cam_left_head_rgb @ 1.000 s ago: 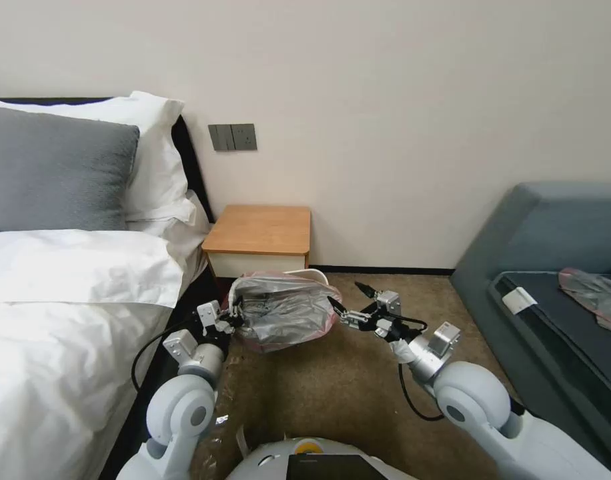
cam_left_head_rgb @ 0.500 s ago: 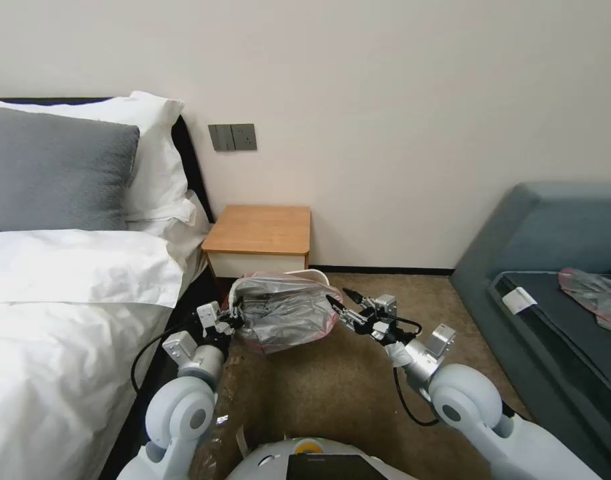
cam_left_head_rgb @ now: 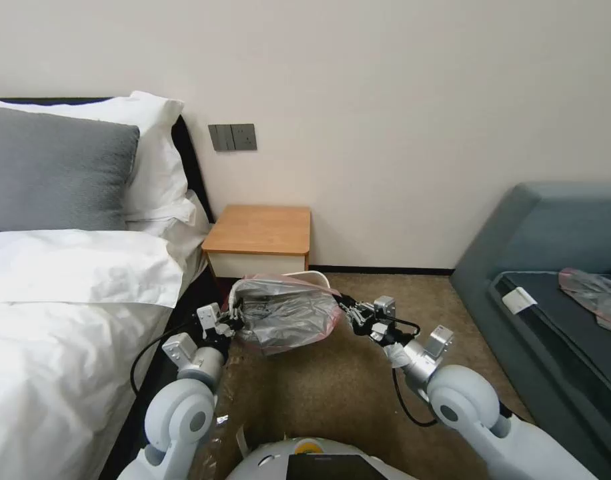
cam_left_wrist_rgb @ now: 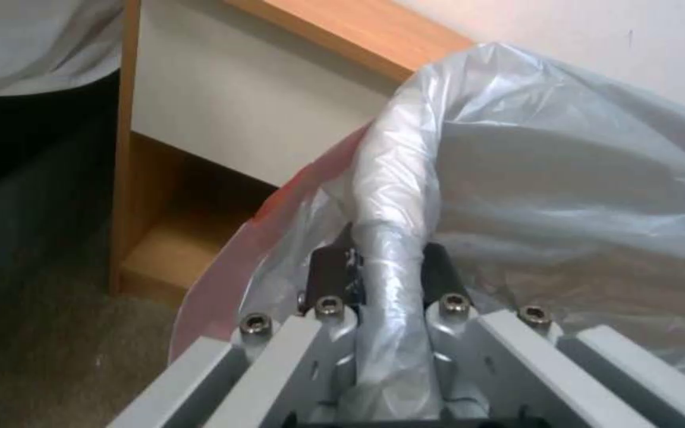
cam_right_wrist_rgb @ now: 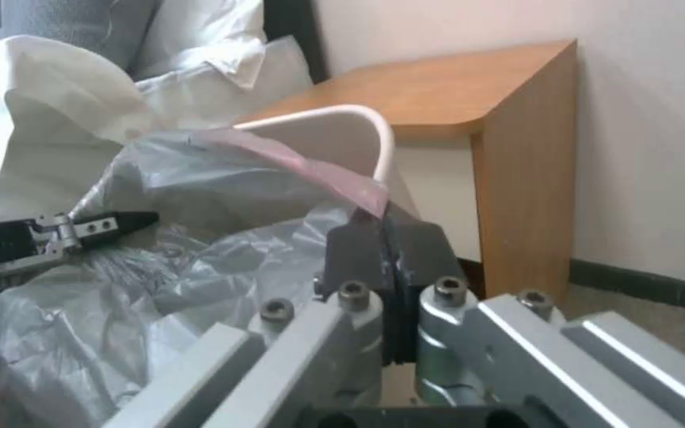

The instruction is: Pick up the garbage bag from the table and place it over the trash can.

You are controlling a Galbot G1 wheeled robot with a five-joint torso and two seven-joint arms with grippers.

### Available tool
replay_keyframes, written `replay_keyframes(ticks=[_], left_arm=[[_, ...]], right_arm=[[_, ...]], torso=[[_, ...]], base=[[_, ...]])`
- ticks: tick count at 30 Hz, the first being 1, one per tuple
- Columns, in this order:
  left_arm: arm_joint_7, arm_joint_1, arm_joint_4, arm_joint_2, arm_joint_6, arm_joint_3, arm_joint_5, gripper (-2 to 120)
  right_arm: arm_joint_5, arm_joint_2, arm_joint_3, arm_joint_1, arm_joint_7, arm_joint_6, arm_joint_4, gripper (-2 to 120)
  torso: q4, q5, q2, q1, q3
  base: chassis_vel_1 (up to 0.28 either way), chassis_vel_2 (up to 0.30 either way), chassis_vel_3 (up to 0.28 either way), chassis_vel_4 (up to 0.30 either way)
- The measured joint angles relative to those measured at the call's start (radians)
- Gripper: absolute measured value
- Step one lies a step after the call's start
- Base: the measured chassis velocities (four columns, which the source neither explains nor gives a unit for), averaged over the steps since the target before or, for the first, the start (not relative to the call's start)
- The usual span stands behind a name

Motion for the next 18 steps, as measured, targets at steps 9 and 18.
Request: replay_keyframes(ticks=[9, 18], left_arm=[[0.034, 0.018, 0.005, 0.007, -0.015, 0.009, 0.031, 3], [0.100, 0.041, -0.002, 0.017, -0.024, 0.002, 0.030, 3]], right_arm=[[-0.023, -0.005, 0.006, 0.016, -0.014, 0.018, -0.025, 0], [-0.040, -0.018, 0.032, 0.032, -0.026, 0.038, -0.061, 0]], torso=[[0.0000, 0.0000, 0.000, 0.000, 0.000], [0.0000, 0.0000, 0.000, 0.000, 0.000]], base=[[0.000, 0.000, 0.000, 0.000], [0.000, 0.000, 0.000, 0.000]])
